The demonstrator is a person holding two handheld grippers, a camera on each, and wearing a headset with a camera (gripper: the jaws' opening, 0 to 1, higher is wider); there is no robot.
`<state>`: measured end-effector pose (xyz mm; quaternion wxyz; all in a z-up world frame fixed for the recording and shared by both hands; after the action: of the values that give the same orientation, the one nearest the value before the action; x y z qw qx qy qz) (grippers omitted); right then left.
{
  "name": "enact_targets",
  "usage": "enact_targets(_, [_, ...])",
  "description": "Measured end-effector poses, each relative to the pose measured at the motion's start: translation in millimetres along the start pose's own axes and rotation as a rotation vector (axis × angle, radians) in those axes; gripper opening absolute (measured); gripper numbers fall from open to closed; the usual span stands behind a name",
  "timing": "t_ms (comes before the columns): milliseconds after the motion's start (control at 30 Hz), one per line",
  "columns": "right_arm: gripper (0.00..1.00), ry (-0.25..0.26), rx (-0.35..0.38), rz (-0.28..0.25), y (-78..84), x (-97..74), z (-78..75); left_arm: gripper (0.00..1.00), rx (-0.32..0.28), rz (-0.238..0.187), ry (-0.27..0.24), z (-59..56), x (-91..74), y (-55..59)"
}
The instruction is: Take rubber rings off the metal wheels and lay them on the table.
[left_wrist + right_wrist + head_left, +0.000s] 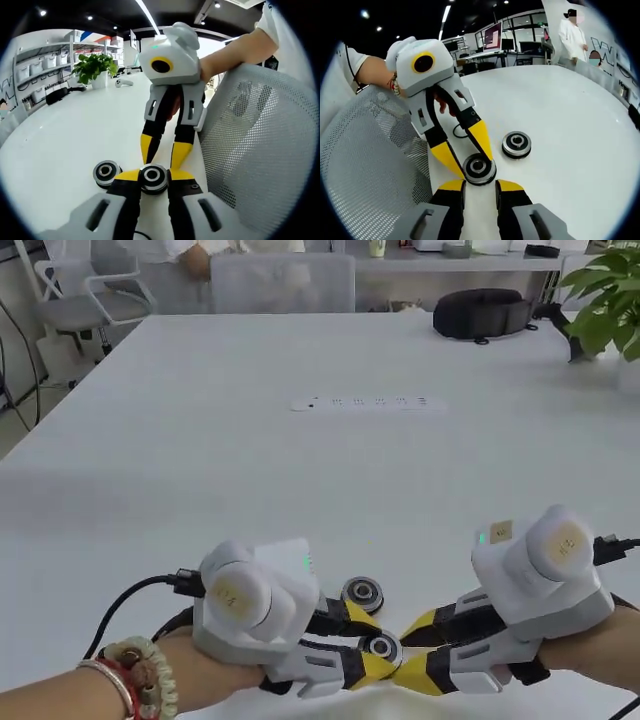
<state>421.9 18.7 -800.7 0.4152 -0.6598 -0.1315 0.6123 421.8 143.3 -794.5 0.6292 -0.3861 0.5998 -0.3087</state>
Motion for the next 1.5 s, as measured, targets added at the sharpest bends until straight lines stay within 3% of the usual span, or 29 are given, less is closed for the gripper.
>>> enact_targets(833, [0.2,-0.004,-0.005,0.002,0.0,1.5,1.4,0.08,-0.019,-0.004,-0.008,2.2,-0.3,1.1])
enact_targets(1200, [0.2,0.007,-0.044,-0.006,-0.1,3.4,2.3,0.08,-0.016,-0.008,-0.007,2.7,0.4,1.9])
enact_targets(1500, [0.09,0.01,-0.104,0.011,3.4,0.4,1.3,0.08,-0.023,-0.014,-0.014,2.8,-0.5,2.4])
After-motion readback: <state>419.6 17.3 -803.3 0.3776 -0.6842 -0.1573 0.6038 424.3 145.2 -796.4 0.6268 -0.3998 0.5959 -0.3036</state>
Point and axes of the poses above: the centre of the closed fingertips' face, and the gripper's own axes: x roughly forward along the fingers, z roughly to its left, y roughly out of its underside, the point moved 8 cm from there along -x, roughly backward along the fingers, and after that the axes turned 6 degrees about y, right-handed, at the moved point
